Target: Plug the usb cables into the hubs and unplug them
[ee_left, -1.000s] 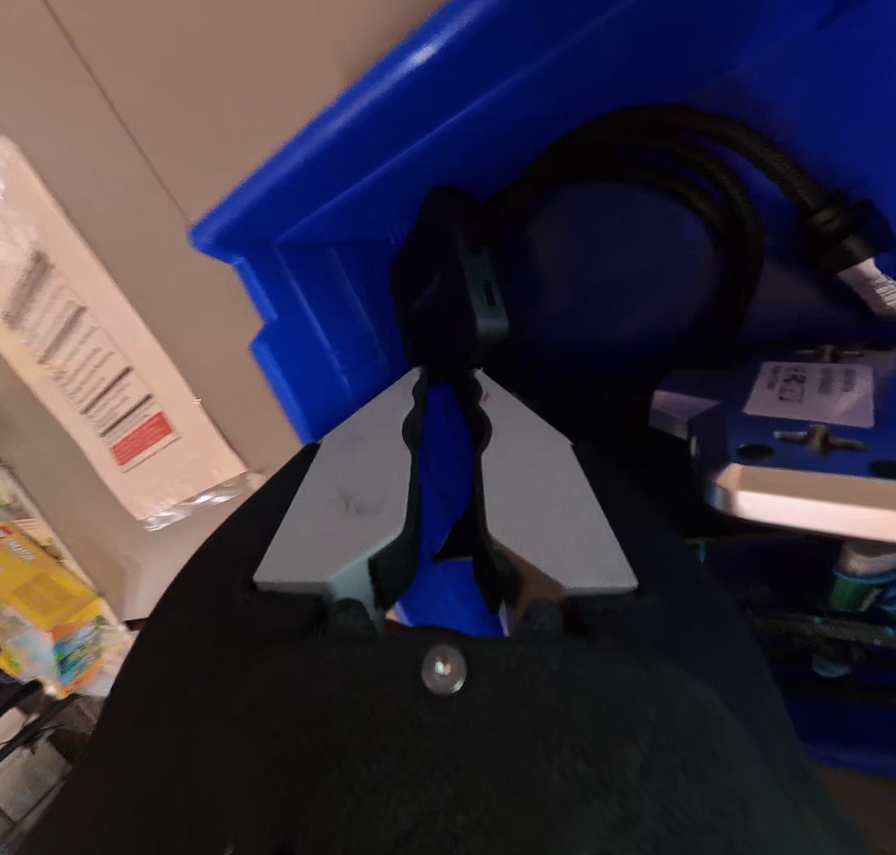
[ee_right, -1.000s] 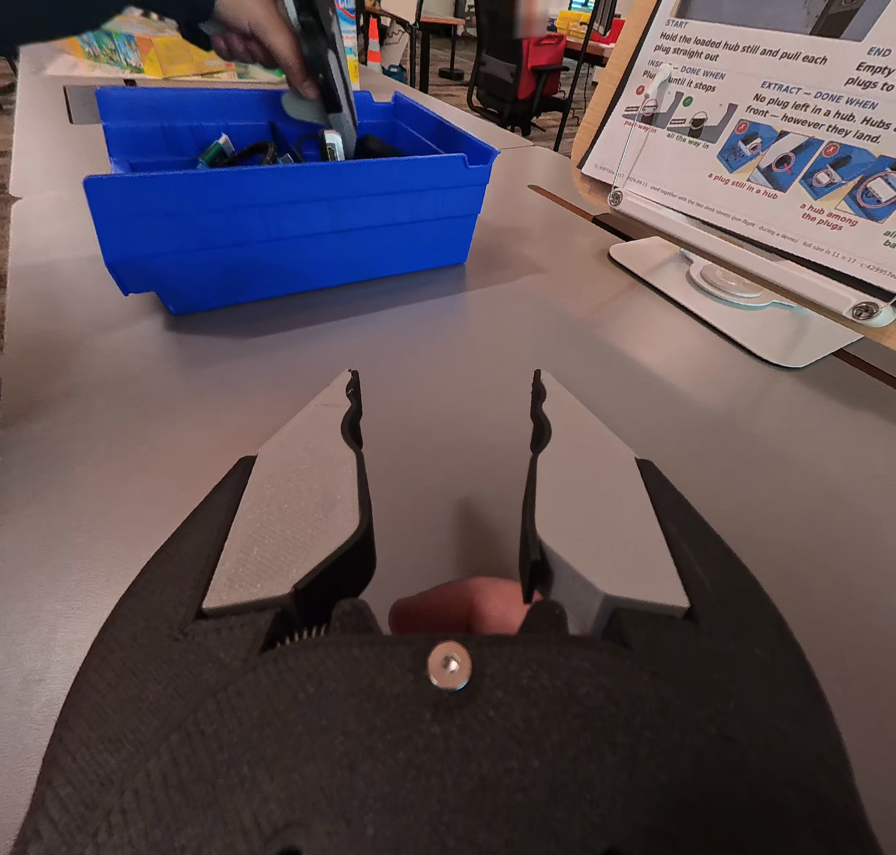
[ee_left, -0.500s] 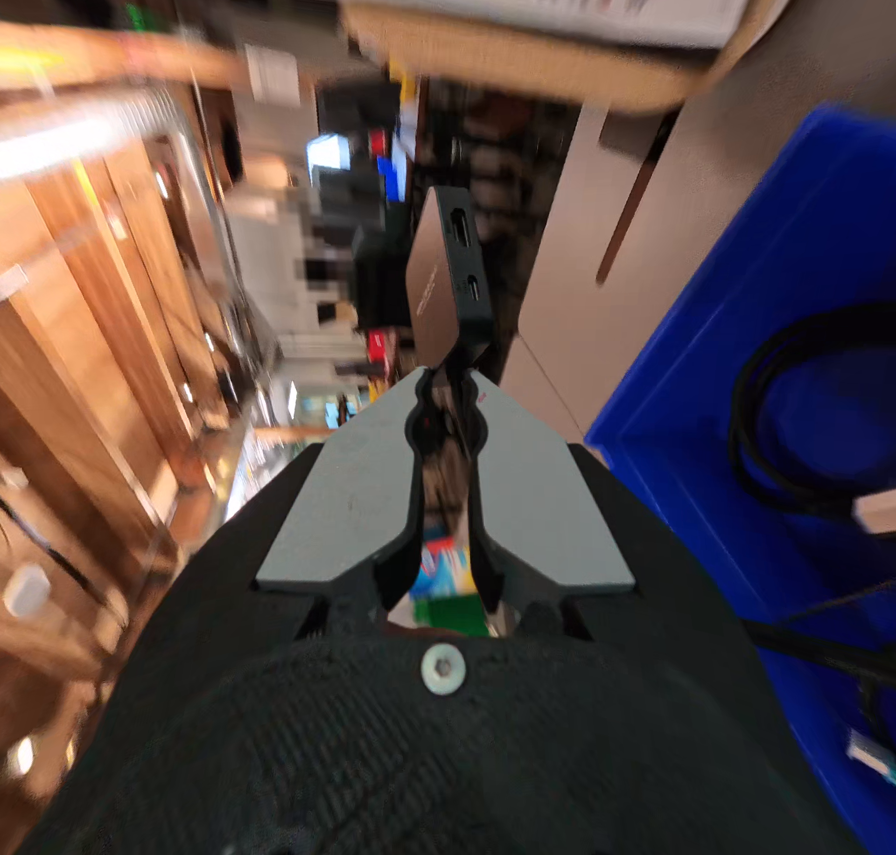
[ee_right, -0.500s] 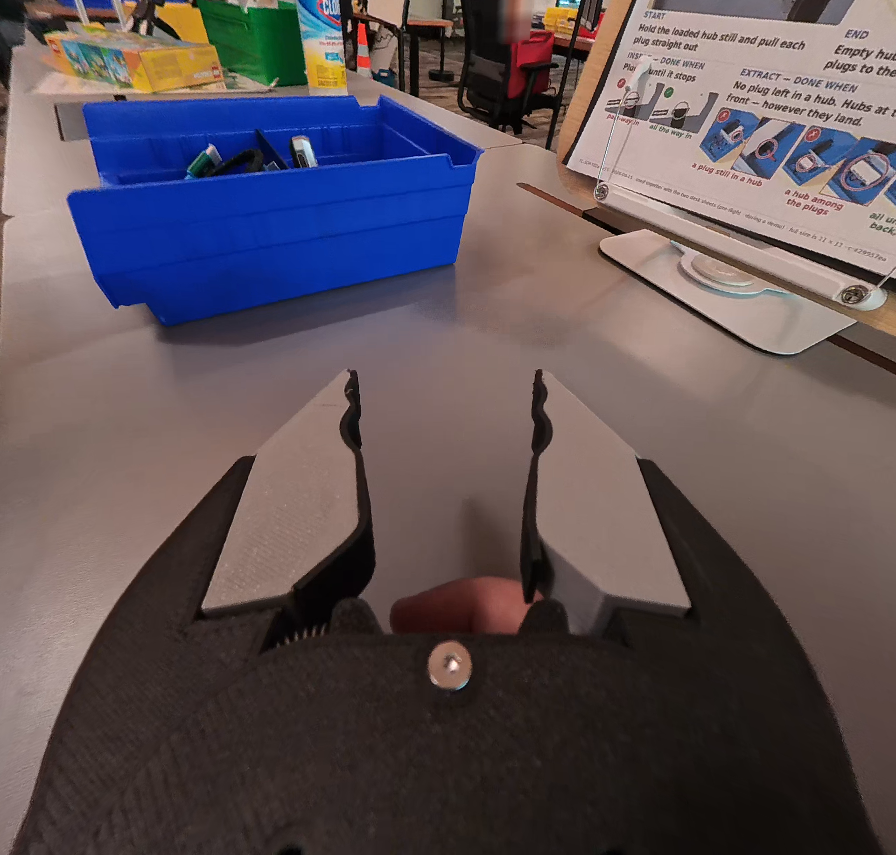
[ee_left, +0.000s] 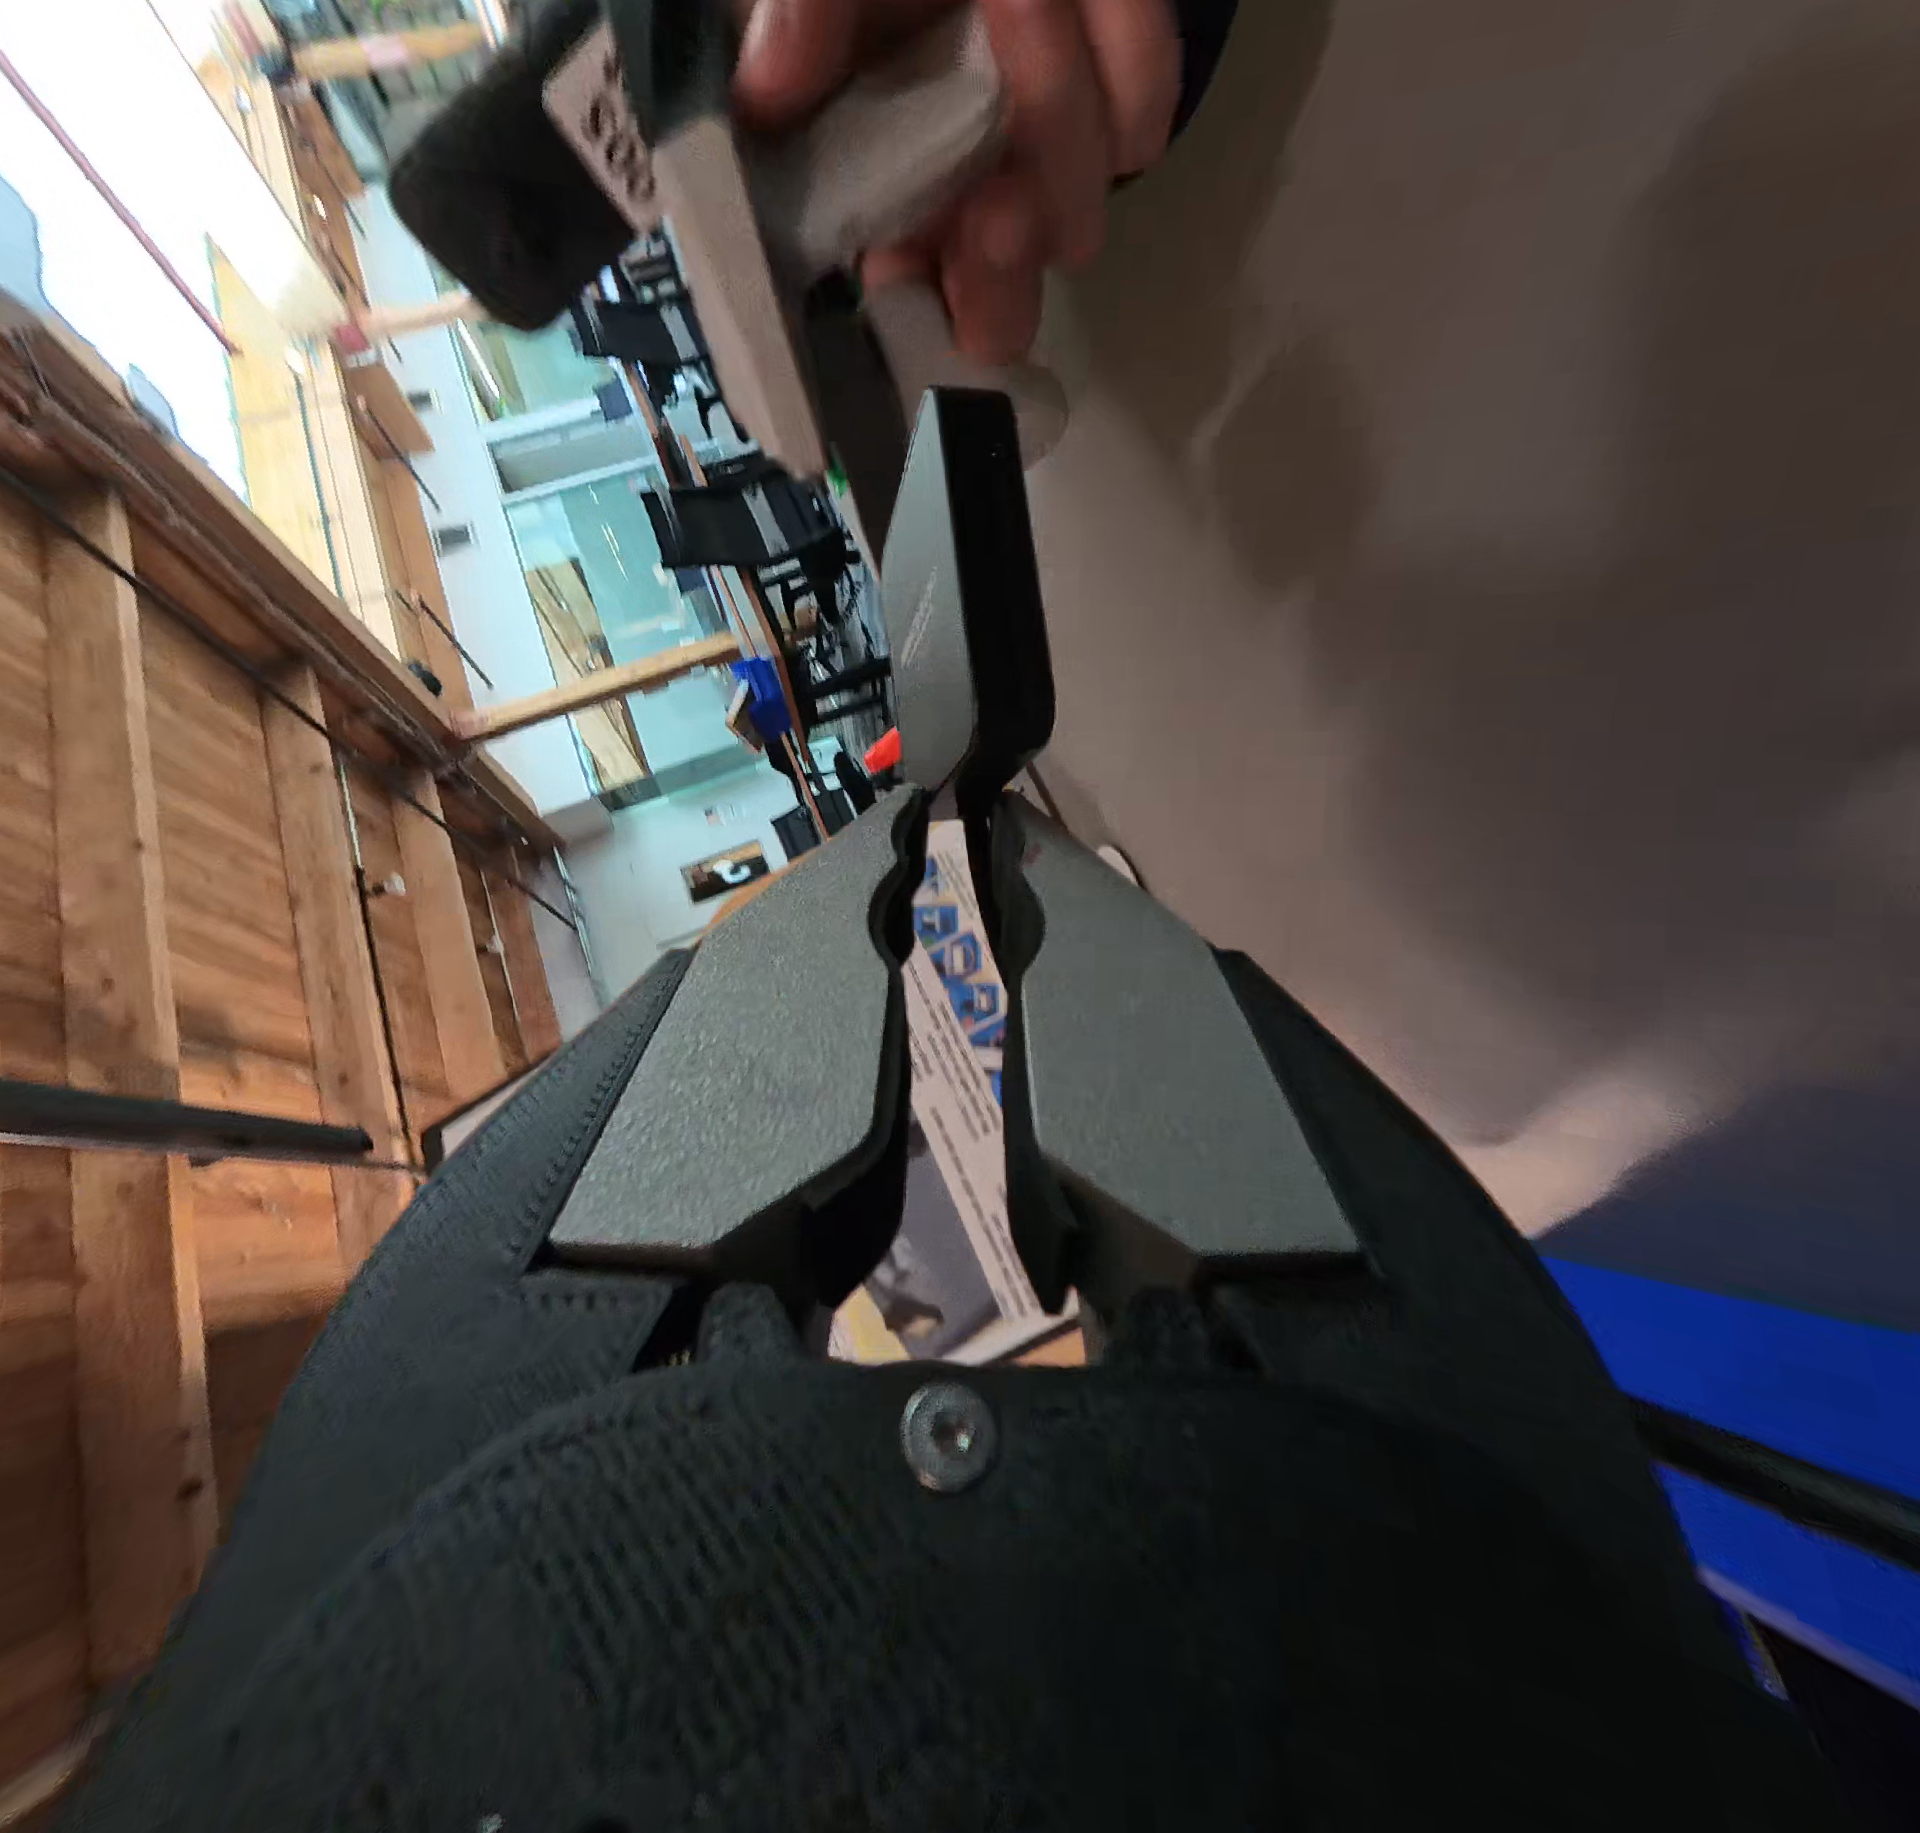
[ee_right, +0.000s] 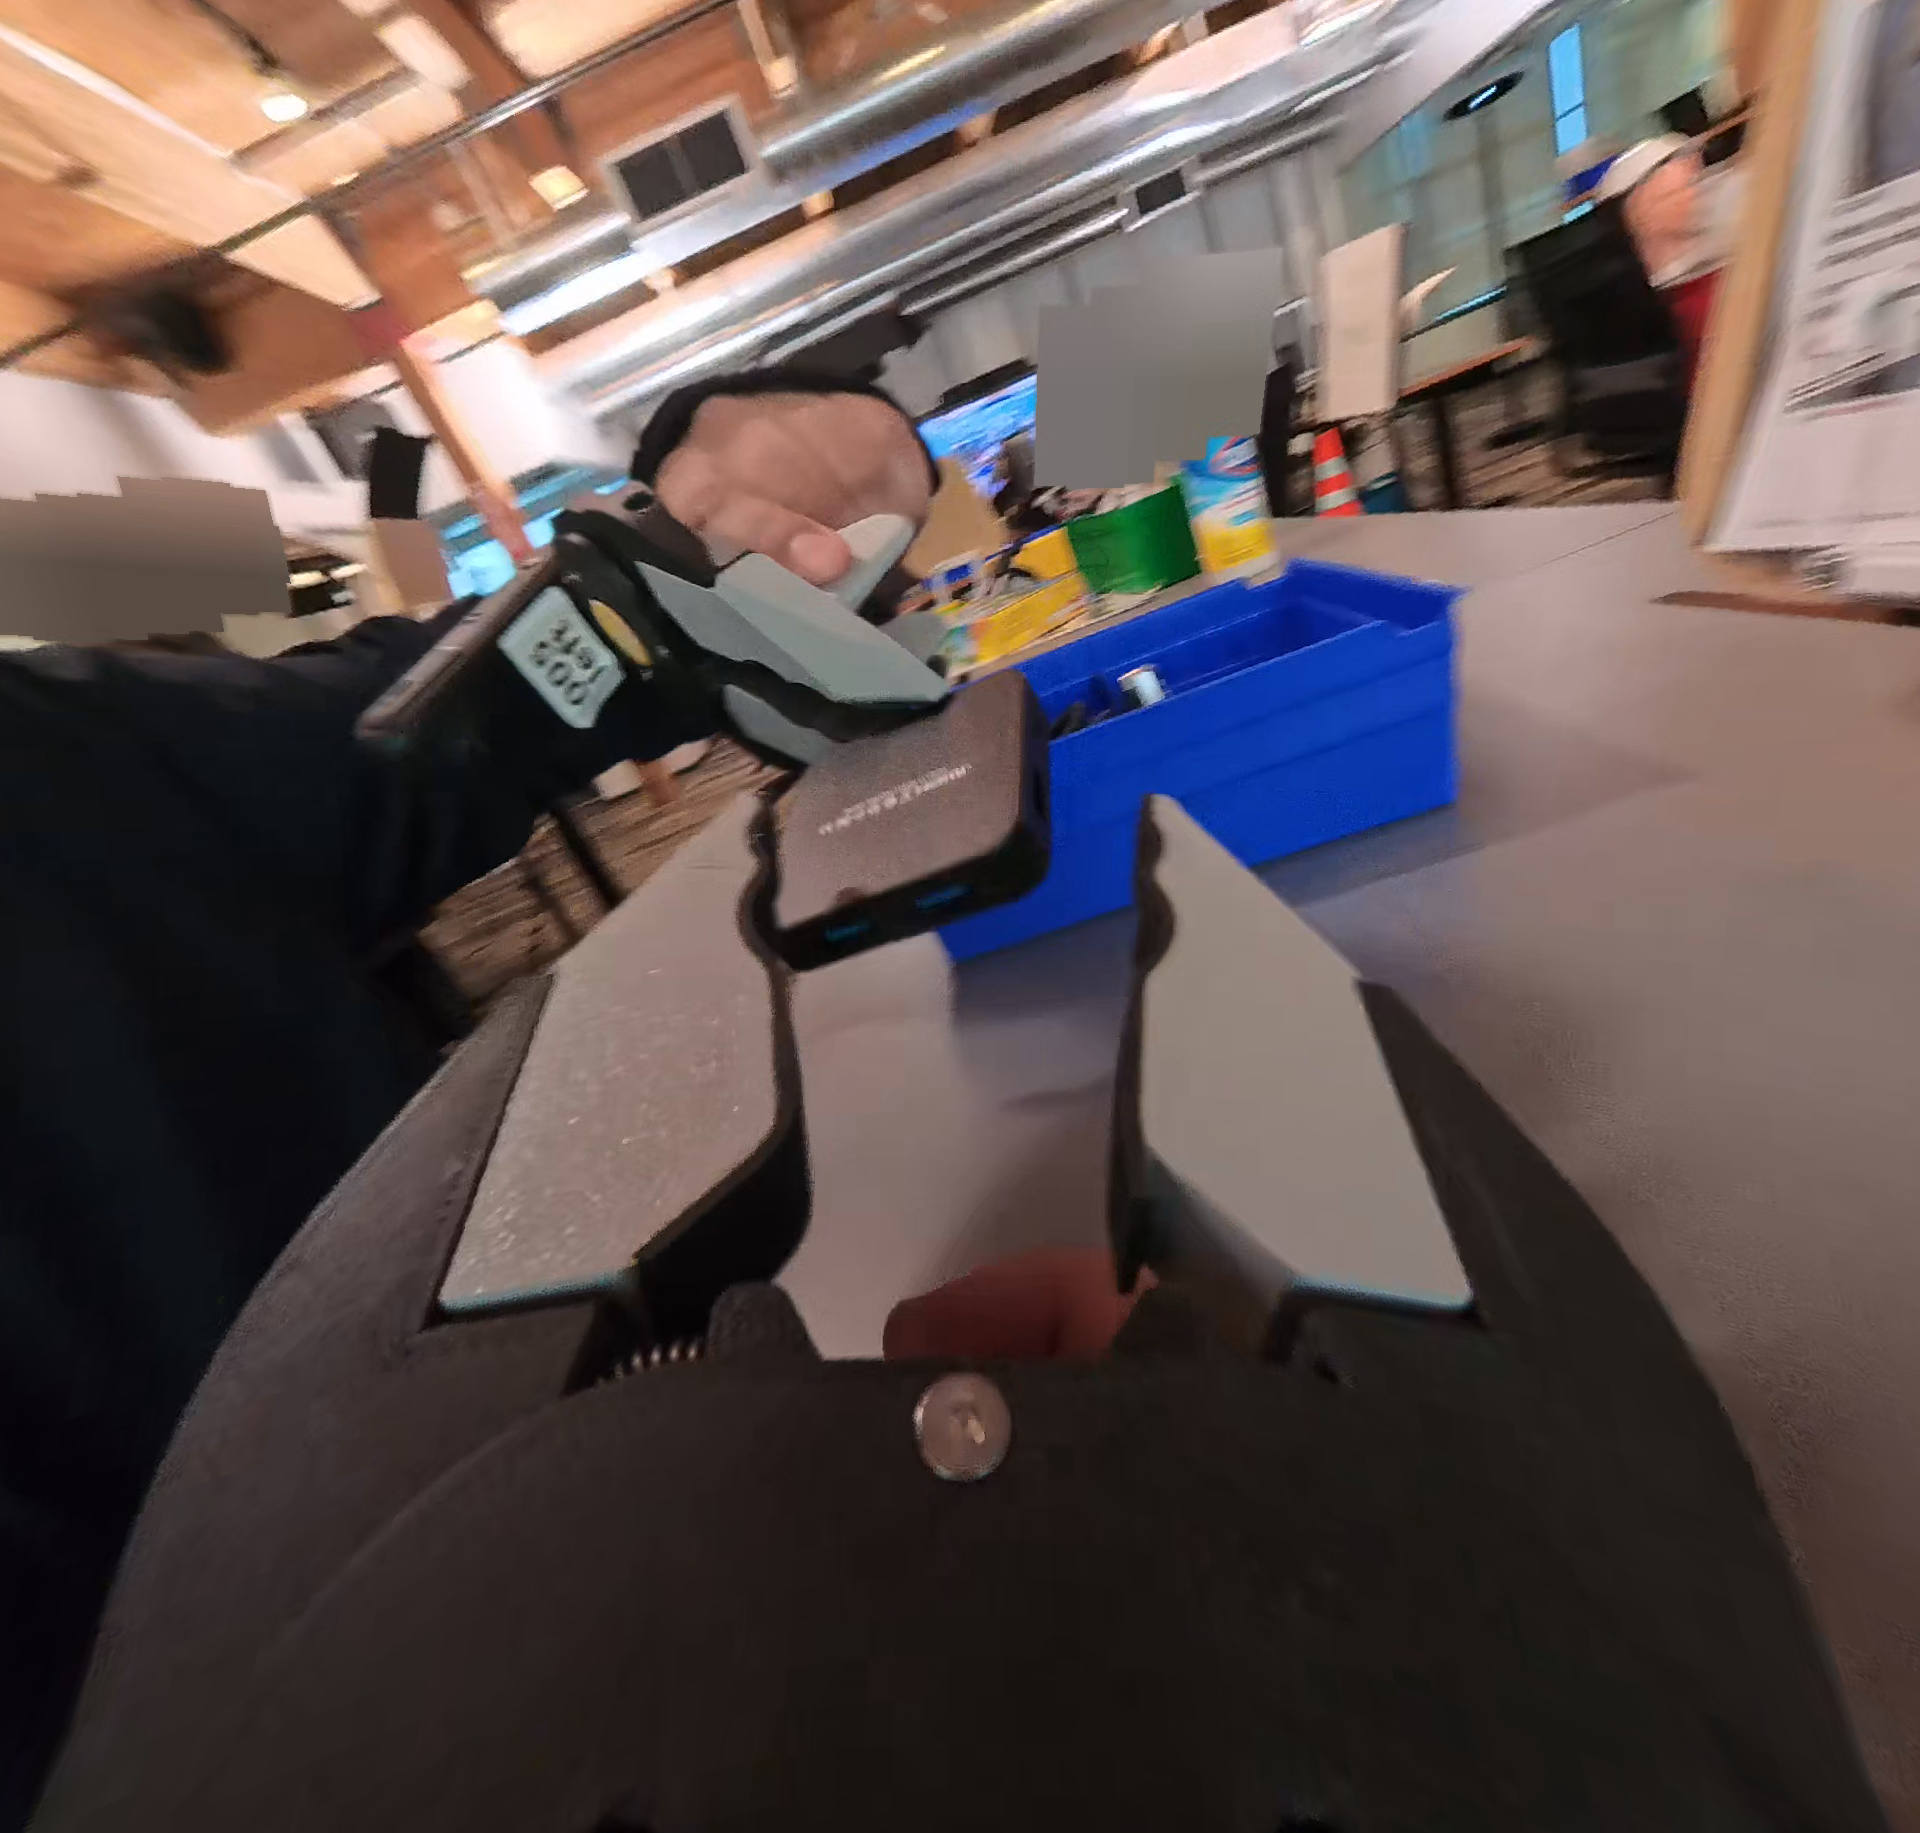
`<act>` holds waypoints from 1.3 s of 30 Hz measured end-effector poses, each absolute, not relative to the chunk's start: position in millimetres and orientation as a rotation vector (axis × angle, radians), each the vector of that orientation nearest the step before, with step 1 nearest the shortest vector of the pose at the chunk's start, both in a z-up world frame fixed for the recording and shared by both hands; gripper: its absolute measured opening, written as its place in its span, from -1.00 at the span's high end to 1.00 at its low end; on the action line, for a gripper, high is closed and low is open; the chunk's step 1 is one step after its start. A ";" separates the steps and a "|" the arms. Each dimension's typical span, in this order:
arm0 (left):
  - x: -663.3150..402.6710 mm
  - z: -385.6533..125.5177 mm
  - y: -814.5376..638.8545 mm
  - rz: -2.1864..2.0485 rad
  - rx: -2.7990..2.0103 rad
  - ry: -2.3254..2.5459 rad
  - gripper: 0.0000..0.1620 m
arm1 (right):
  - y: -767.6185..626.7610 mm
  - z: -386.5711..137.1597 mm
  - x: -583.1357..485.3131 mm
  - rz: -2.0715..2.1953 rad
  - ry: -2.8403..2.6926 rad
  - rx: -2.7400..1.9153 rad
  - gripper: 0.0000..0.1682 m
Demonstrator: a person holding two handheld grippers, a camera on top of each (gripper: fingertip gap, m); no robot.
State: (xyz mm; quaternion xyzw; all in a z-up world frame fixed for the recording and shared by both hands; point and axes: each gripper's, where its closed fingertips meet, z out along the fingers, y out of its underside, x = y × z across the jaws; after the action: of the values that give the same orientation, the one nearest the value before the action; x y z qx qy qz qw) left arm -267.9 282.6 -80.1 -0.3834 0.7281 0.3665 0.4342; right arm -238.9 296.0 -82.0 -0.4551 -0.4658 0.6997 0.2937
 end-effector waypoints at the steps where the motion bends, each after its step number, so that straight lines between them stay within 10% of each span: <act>1: -261.7 -83.7 280.1 0.922 -0.915 1.835 0.88 | 288.8 -83.2 -237.1 1.906 -1.285 -1.197 0.43; 8: -270.1 -104.5 288.5 0.815 -1.101 1.830 0.89 | 291.1 -114.4 -251.5 1.869 -1.358 -1.392 0.86; 26: -519.8 -95.1 230.2 0.499 -2.408 0.526 0.77 | 392.9 -201.0 -245.2 0.873 -1.228 -1.833 1.00; 31: -560.4 -127.7 154.0 0.406 -2.648 0.290 0.73 | 385.8 -201.1 -245.7 0.863 -1.294 -1.803 0.68; 39: -568.9 -164.9 105.2 0.350 -2.779 0.114 0.68 | 381.7 -194.9 -251.7 0.870 -1.294 -1.741 0.68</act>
State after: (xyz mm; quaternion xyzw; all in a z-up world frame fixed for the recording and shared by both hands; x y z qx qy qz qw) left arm -568.9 105.2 -164.9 -0.9772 0.0402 0.1231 0.1682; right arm -251.7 381.7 -194.9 -0.6854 -0.5094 0.3425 0.3917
